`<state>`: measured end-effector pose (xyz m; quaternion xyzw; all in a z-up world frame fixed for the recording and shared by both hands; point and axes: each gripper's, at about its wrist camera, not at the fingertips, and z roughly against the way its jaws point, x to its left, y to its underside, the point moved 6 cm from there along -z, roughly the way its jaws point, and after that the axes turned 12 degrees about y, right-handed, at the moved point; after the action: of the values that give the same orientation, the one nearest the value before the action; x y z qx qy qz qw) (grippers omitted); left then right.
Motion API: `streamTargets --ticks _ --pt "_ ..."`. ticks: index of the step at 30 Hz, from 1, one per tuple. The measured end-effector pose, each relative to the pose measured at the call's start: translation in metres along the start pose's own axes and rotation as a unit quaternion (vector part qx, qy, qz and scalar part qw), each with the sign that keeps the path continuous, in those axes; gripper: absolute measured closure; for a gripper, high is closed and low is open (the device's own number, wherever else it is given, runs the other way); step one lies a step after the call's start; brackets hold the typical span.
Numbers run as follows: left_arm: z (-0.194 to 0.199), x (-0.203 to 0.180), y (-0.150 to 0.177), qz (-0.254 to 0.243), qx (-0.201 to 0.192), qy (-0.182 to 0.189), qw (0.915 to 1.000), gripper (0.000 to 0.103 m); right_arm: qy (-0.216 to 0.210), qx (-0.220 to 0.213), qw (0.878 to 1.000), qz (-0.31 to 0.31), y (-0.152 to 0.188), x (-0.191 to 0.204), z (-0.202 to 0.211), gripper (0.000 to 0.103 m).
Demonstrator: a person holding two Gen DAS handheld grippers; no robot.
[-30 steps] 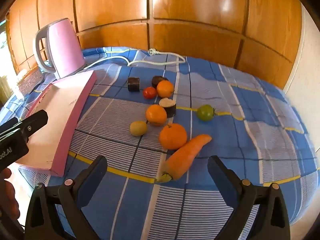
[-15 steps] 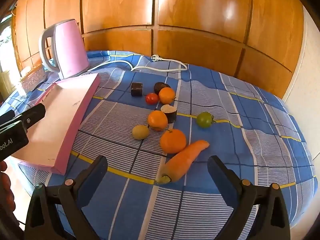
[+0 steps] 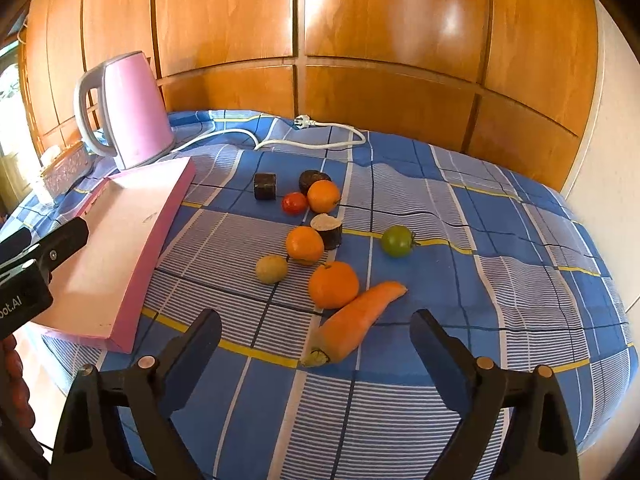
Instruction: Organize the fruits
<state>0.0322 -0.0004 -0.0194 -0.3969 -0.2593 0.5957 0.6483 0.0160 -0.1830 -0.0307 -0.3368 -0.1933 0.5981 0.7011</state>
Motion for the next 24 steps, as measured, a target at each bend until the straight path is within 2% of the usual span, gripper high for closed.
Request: streamTargets --ticks 4,7,9,11,13,14,16,19,24 --pt "0.0 -0.004 0.003 -0.006 0.006 0.012 0.9999 0.001 -0.013 0.001 1.0 -0.009 0.0 -0.004 0.001 0.016" --pt "-0.001 -0.012 0.004 -0.014 0.011 0.034 0.9993 0.001 -0.026 0.02 0.999 -0.026 0.003 -0.01 -0.004 0.037" --pt "-0.002 -0.018 0.005 -0.022 0.013 0.043 0.9988 0.001 -0.028 0.031 0.998 -0.036 0.005 -0.017 -0.008 0.043" --pt "-0.004 -0.023 0.007 -0.025 0.02 0.058 0.9978 0.002 -0.032 0.04 0.997 -0.052 0.007 -0.024 -0.011 0.056" --pt "-0.007 -0.028 0.01 -0.027 0.029 0.071 0.9967 0.009 -0.028 0.051 0.996 -0.07 0.01 -0.035 -0.015 0.062" --pt "-0.008 -0.03 0.011 -0.028 0.032 0.078 0.9961 0.01 -0.024 0.056 0.995 -0.076 0.012 -0.041 -0.017 0.063" --pt "-0.012 -0.035 0.014 -0.028 0.042 0.096 0.9942 0.022 -0.017 0.068 0.994 -0.084 0.016 -0.049 -0.022 0.066" --pt "-0.018 -0.044 0.02 -0.031 0.059 0.124 0.99 0.034 -0.006 0.083 0.992 -0.093 0.024 -0.061 -0.029 0.066" --pt "-0.019 -0.056 0.022 -0.05 0.066 0.134 0.9875 0.035 -0.003 0.098 0.99 -0.1 0.032 -0.069 -0.034 0.066"
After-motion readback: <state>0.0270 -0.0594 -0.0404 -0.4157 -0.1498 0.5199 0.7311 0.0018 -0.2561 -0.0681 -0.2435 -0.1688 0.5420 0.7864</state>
